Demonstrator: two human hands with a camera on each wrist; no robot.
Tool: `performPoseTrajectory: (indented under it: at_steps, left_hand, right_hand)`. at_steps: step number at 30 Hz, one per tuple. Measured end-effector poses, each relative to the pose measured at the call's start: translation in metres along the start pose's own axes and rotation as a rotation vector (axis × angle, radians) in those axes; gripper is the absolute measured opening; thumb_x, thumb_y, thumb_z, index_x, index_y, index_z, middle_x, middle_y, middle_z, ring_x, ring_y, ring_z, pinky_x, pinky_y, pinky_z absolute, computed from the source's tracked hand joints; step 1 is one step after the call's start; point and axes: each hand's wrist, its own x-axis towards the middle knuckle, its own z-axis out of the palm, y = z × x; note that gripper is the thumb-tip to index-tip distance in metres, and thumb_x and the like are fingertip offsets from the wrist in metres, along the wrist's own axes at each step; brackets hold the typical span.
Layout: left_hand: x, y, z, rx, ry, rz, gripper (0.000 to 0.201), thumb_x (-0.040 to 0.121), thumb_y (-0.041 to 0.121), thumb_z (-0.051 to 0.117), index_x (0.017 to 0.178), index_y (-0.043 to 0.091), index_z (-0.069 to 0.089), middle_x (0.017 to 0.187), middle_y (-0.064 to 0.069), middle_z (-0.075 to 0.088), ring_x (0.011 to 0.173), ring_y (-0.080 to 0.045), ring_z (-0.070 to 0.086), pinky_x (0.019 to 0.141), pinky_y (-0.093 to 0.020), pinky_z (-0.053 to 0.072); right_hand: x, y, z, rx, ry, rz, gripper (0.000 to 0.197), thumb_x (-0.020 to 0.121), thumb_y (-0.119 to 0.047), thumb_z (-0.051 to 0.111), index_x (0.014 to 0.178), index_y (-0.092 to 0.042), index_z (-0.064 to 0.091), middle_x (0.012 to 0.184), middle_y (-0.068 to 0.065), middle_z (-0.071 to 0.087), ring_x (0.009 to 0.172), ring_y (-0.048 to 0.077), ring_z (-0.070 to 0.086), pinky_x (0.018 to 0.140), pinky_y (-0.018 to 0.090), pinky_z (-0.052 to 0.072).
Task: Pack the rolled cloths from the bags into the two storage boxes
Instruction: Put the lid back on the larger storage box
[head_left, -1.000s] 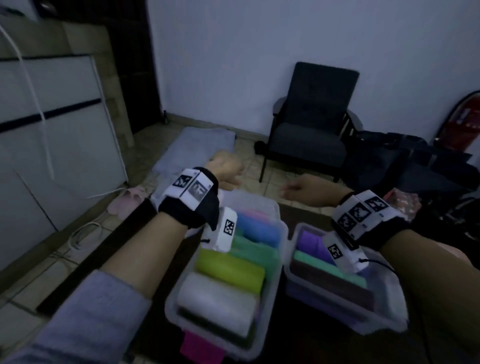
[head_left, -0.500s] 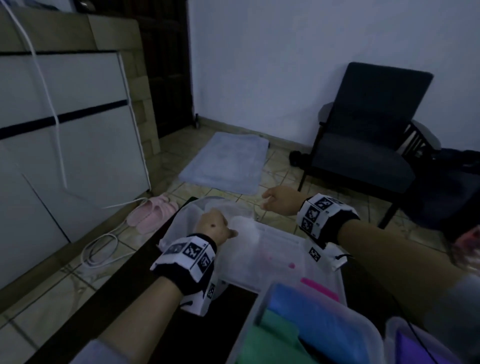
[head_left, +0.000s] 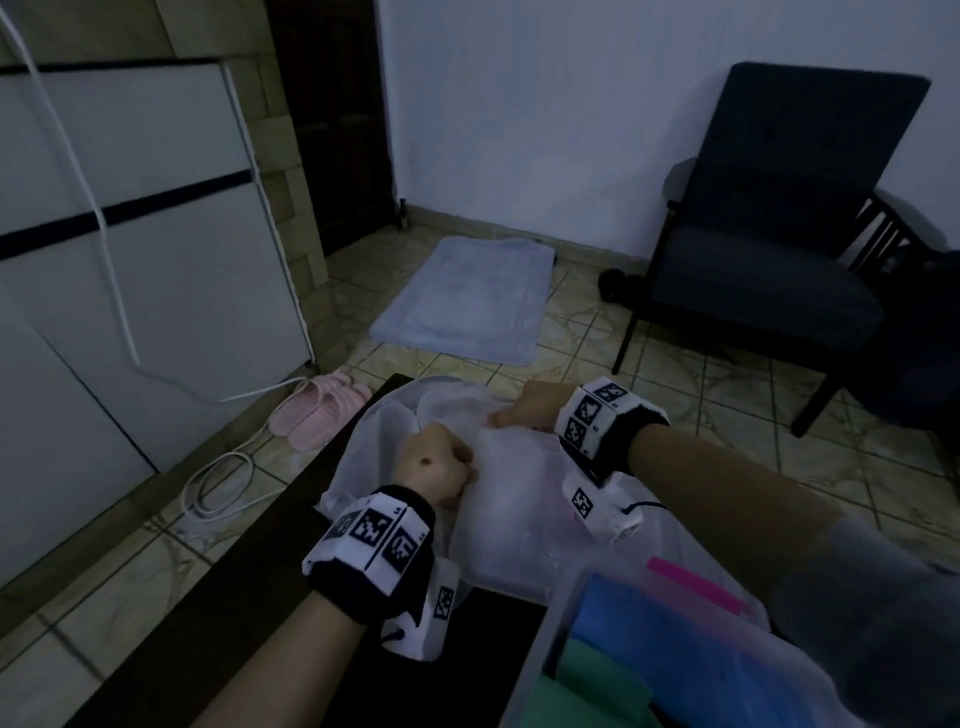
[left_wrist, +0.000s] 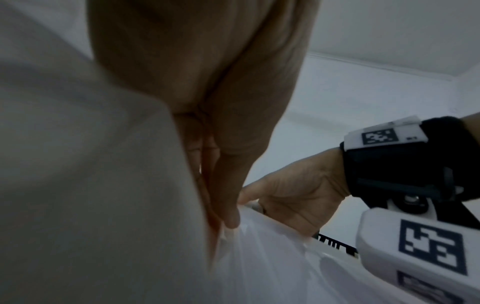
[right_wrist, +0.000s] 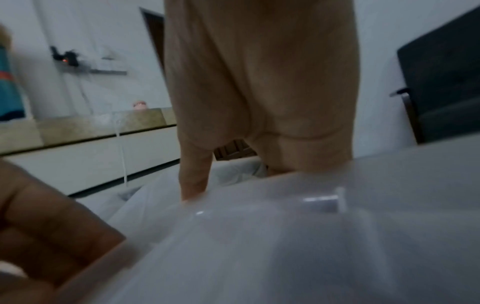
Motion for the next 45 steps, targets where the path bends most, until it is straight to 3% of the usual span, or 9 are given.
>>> performPoseTrajectory:
  at_steps: [3, 7, 12, 17, 20, 27, 38, 42, 45]
  left_hand:
    - [-0.001, -0.005, 0.000, -0.034, -0.017, -0.001, 0.023, 0.085, -0.003, 0.056, 0.101, 0.004, 0.071, 0.103, -0.014, 0.070, 0.092, -0.027, 0.067, 0.079, -0.036, 0.057]
    - [-0.006, -0.006, -0.003, -0.143, -0.092, -0.037, 0.024, 0.085, -0.006, 0.057, 0.103, 0.005, 0.069, 0.091, -0.011, 0.069, 0.076, -0.024, 0.066, 0.062, -0.029, 0.058]
    - [-0.008, -0.004, -0.006, -0.168, -0.118, -0.039, 0.026, 0.083, -0.010, 0.057, 0.103, 0.003, 0.069, 0.079, -0.007, 0.067, 0.061, -0.017, 0.063, 0.044, -0.020, 0.052]
    - [-0.009, -0.001, -0.005, -0.128, -0.072, -0.019, 0.025, 0.082, -0.011, 0.059, 0.097, 0.005, 0.071, 0.080, -0.009, 0.069, 0.062, -0.019, 0.065, 0.046, -0.021, 0.052]
    - [-0.010, 0.000, -0.004, -0.042, -0.040, 0.011, 0.024, 0.083, -0.009, 0.058, 0.094, 0.006, 0.072, 0.078, -0.007, 0.069, 0.062, -0.016, 0.064, 0.045, -0.016, 0.051]
    - [-0.006, 0.001, 0.004, 0.163, -0.070, -0.091, 0.019, 0.087, 0.003, 0.059, 0.102, 0.011, 0.068, 0.100, -0.009, 0.067, 0.088, -0.020, 0.067, 0.082, -0.035, 0.057]
    - [-0.006, -0.006, 0.008, 0.293, -0.055, -0.123, 0.016, 0.092, 0.016, 0.053, 0.096, 0.012, 0.068, 0.120, -0.014, 0.060, 0.107, -0.028, 0.059, 0.088, -0.031, 0.048]
    - [-0.028, 0.011, -0.010, 0.365, -0.068, -0.024, 0.043, 0.094, 0.033, 0.051, 0.133, 0.015, 0.052, 0.140, -0.011, 0.047, 0.126, -0.027, 0.047, 0.099, -0.030, 0.040]
    - [-0.056, 0.036, -0.026, 0.404, -0.095, 0.086, 0.051, 0.094, 0.040, 0.049, 0.137, 0.012, 0.046, 0.143, -0.010, 0.044, 0.130, -0.024, 0.043, 0.103, -0.028, 0.035]
  right_hand:
    - [0.002, 0.005, 0.001, 0.110, -0.015, 0.038, 0.057, 0.073, -0.052, 0.071, 0.108, -0.008, 0.062, 0.089, -0.002, 0.055, 0.092, 0.018, 0.050, 0.078, 0.028, 0.037]
    - [0.012, 0.008, -0.003, 0.272, -0.155, 0.101, 0.085, 0.030, -0.062, 0.087, 0.098, -0.015, 0.069, 0.104, 0.005, 0.068, 0.105, 0.021, 0.061, 0.095, 0.034, 0.048]
    - [0.003, -0.006, -0.011, 0.332, -0.201, 0.109, 0.025, 0.081, -0.028, 0.072, 0.089, -0.006, 0.064, 0.104, 0.014, 0.066, 0.101, 0.027, 0.061, 0.094, 0.036, 0.047]
    - [0.008, -0.008, -0.011, 0.350, 0.098, -0.075, 0.042, 0.085, -0.020, 0.069, 0.117, 0.006, 0.059, 0.117, 0.019, 0.059, 0.112, 0.031, 0.055, 0.087, 0.034, 0.044]
    - [0.004, -0.007, -0.014, 0.421, 0.295, -0.160, 0.027, 0.089, -0.012, 0.062, 0.105, 0.009, 0.062, 0.099, 0.015, 0.056, 0.094, 0.025, 0.054, 0.072, 0.027, 0.042]
    - [0.002, -0.001, -0.041, 0.651, 0.706, -0.058, 0.028, 0.092, -0.018, 0.054, 0.108, 0.005, 0.058, 0.102, 0.014, 0.057, 0.099, 0.027, 0.056, 0.074, 0.030, 0.038]
    - [-0.054, 0.035, -0.049, 0.936, 0.696, 0.119, 0.037, 0.091, -0.007, 0.053, 0.124, 0.009, 0.052, 0.127, 0.022, 0.055, 0.115, 0.037, 0.054, 0.090, 0.036, 0.048]
    - [-0.106, 0.046, -0.054, 1.043, 0.658, 0.088, 0.035, 0.093, -0.003, 0.051, 0.125, 0.010, 0.050, 0.128, 0.024, 0.053, 0.116, 0.038, 0.054, 0.089, 0.041, 0.050]
    - [-0.161, 0.062, -0.054, 1.140, 0.673, 0.071, 0.035, 0.093, 0.000, 0.050, 0.126, 0.009, 0.048, 0.124, 0.023, 0.053, 0.096, 0.033, 0.055, 0.060, 0.035, 0.056]
